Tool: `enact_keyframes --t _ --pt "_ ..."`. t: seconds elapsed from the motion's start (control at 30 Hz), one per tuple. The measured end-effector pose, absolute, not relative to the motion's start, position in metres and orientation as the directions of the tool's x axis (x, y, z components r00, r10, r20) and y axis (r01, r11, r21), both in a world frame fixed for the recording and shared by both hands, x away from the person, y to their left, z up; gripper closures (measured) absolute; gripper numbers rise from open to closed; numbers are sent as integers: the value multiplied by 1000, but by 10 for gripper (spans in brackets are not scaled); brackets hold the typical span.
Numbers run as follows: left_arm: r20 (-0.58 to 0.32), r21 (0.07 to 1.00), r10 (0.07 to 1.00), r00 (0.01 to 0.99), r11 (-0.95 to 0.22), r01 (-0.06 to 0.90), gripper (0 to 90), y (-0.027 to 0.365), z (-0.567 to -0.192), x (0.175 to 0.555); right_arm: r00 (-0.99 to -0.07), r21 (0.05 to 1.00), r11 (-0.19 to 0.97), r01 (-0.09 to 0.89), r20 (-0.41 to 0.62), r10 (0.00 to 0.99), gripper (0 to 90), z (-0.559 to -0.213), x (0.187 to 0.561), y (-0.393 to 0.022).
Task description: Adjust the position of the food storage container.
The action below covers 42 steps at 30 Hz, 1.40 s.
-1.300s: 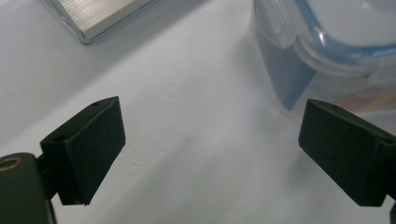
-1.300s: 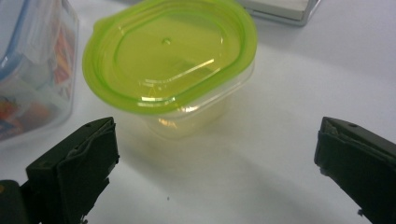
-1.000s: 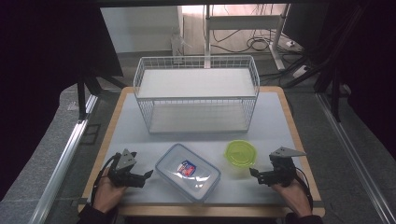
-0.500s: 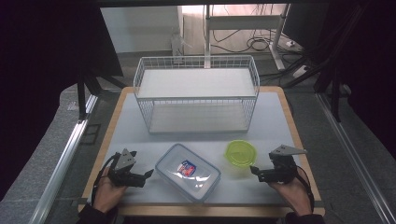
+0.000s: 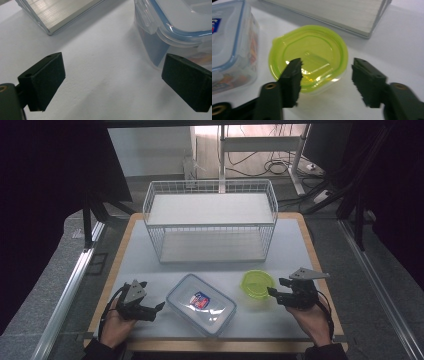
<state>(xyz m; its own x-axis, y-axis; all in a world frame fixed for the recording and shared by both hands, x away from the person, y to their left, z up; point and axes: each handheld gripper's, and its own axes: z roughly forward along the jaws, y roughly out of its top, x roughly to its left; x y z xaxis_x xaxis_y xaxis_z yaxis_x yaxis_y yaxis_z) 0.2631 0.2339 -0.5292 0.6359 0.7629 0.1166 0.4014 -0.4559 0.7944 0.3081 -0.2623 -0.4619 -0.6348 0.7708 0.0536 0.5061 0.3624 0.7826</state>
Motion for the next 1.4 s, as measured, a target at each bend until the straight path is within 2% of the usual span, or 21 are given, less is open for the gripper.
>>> enact_keyframes --t 0.03,0.17,0.2,0.23,0.3,0.37,0.4,0.47,0.83,1.13,1.4 --pt "115 795 765 634 -454 403 46 234 -529 263 -641 781 370 503 51 765 529 -459 309 -258" --pt "97 796 764 638 -444 411 40 234 -529 264 -671 771 401 495 46 740 633 -456 314 -249" --pt "97 796 764 638 -444 411 40 234 -529 264 -671 771 401 495 46 740 633 -456 314 -249" --pt "100 794 765 636 -446 413 40 234 -529 264 -696 767 416 488 54 716 697 -457 318 -243" --pt "99 794 767 634 -445 414 40 234 -529 264 -701 764 423 487 53 711 716 -457 319 -241" --pt "96 794 770 631 -442 417 41 234 -529 264 -719 758 447 476 42 694 829 -457 324 -232" --pt "96 794 770 631 -442 417 41 234 -529 264 -723 754 454 475 40 690 829 -457 326 -229" --pt "103 792 768 632 -448 415 41 234 -529 264 -730 750 467 469 31 683 900 -456 328 -225" --pt "110 784 765 634 -459 417 41 234 -529 264 -762 746 473 469 72 643 900 -458 343 -195" --pt "109 784 765 635 -459 418 42 234 -529 264 -795 708 543 451 43 605 900 -470 355 -159" --pt "112 781 764 636 -463 419 43 234 -529 264 -796 676 575 461 29 604 900 -474 355 -156"
